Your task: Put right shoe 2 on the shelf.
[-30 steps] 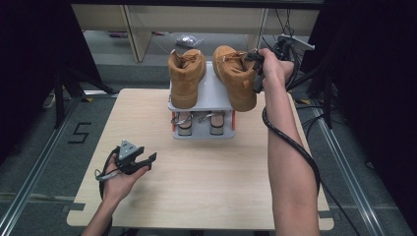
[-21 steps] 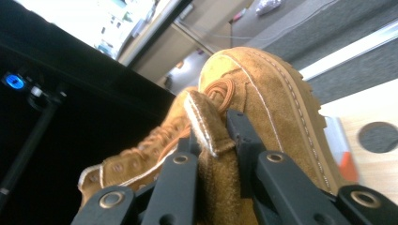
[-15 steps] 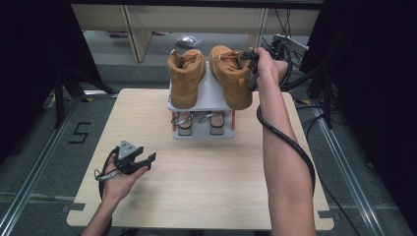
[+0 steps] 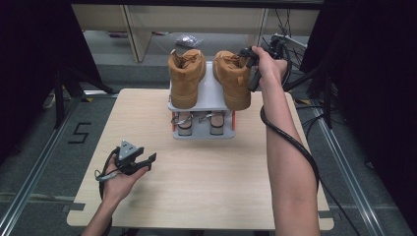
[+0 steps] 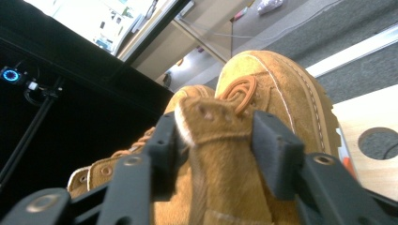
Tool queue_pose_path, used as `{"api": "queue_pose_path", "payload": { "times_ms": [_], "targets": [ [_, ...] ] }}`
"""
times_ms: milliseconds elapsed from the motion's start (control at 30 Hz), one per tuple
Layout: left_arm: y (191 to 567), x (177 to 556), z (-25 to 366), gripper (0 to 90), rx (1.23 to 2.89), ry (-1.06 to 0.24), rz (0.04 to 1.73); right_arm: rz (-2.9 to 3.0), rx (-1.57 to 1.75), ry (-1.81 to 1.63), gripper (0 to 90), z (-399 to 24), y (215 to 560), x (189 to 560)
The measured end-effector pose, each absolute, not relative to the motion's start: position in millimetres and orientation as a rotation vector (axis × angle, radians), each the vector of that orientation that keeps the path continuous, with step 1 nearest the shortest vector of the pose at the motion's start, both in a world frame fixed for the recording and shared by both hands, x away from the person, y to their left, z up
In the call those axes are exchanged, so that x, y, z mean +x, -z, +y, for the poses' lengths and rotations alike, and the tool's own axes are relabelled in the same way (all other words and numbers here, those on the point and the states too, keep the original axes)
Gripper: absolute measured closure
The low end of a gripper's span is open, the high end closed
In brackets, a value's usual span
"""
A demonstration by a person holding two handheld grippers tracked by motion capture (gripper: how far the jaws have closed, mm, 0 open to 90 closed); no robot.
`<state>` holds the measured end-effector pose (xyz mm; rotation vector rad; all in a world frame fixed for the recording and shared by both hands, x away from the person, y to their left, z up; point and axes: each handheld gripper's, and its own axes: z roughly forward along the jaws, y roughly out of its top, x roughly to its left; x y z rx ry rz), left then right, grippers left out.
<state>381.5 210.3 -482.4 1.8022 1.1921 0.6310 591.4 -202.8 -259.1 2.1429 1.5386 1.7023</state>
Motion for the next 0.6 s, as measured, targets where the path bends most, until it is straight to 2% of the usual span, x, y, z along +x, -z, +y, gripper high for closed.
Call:
{"api": "queue_pose_path", "payload": {
  "times_ms": [167, 600],
  "targets": [
    [482, 381, 211, 43.7, 1.793, -0.628, 1.189, 1.584, 2.092, -1.668, 45.3, -202, 256, 585],
    [481, 380, 213, 43.7, 1.789, -0.638, 1.199, 1.586, 2.030, -1.701, 42.9, -216, 252, 557]
  ]
}}
